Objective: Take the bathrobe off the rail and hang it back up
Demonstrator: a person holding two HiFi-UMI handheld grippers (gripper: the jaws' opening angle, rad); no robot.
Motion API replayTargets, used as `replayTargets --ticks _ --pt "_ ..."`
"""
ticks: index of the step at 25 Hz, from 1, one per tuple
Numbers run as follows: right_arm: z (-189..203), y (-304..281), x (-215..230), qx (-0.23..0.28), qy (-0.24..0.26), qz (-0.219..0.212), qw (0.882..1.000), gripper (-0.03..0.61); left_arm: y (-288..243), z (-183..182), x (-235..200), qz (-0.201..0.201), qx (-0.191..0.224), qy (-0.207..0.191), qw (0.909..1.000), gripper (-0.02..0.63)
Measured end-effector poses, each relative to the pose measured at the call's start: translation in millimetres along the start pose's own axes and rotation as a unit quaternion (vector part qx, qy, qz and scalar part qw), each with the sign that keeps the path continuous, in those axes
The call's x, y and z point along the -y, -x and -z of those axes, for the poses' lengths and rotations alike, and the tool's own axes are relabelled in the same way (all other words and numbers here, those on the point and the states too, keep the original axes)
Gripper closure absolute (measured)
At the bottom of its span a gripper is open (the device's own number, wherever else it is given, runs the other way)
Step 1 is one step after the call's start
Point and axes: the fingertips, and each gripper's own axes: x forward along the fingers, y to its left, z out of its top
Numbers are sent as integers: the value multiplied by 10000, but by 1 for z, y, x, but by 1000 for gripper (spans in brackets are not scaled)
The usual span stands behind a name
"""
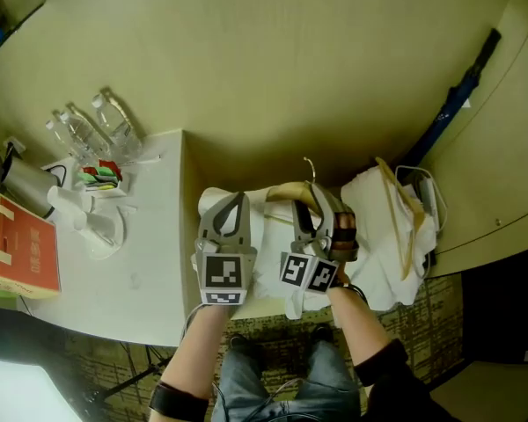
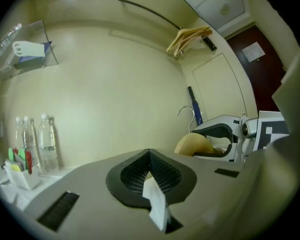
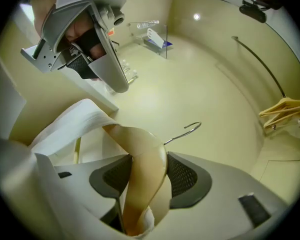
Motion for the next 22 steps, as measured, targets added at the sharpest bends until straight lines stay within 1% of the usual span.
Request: replayTargets --ticks 4,7,13,20,22 --pt "-35 1 58 105 -48 203 9997 347 4 -62 -11 35 238 -75 9997 613" --pt "-66 1 113 233 10 490 9985 347 5 -113 -20 -20 433 -24 9991 613" --pt "-123 8 215 635 187 908 9937 350 4 -210 -31 42 932 -313 9951 613" --pt "-167 24 312 965 355 1322 9859 350 2 -302 -34 46 1383 -521 9890 613" --pt "-182 31 336 1143 345 1428 9825 350 3 -326 -35 28 1498 -586 9870 613"
